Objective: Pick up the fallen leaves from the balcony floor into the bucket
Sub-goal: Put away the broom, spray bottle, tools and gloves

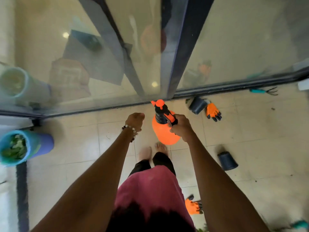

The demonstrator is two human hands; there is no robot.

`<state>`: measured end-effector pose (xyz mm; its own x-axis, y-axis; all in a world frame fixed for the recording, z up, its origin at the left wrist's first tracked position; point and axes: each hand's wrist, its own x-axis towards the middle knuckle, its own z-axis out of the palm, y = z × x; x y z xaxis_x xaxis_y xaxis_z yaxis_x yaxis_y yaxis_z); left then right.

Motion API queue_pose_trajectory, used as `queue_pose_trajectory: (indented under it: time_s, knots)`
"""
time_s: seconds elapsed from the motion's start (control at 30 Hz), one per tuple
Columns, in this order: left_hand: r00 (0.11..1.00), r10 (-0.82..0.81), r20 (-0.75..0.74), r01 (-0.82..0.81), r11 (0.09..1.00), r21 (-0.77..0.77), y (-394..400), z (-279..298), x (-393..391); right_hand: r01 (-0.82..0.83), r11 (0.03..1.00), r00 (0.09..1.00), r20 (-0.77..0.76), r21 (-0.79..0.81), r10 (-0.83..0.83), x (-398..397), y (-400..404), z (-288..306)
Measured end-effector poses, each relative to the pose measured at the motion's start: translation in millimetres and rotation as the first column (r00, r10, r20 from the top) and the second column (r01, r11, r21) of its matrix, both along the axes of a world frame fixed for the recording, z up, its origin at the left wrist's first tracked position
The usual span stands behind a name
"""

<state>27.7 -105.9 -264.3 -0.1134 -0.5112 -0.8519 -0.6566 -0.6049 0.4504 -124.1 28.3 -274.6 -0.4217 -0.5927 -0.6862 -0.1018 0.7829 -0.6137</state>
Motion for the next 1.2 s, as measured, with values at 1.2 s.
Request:
queue_pose_trajectory:
  time_s: [1.2]
  knots:
    - [-0.274, 0.846, -0.456, -0.956, -0.292, 0.032, 201.3, 164.3, 470.1, -0.988, 0.004, 0.044, -0.259, -0.154, 0.965, 503.3, -38.3, 181.5]
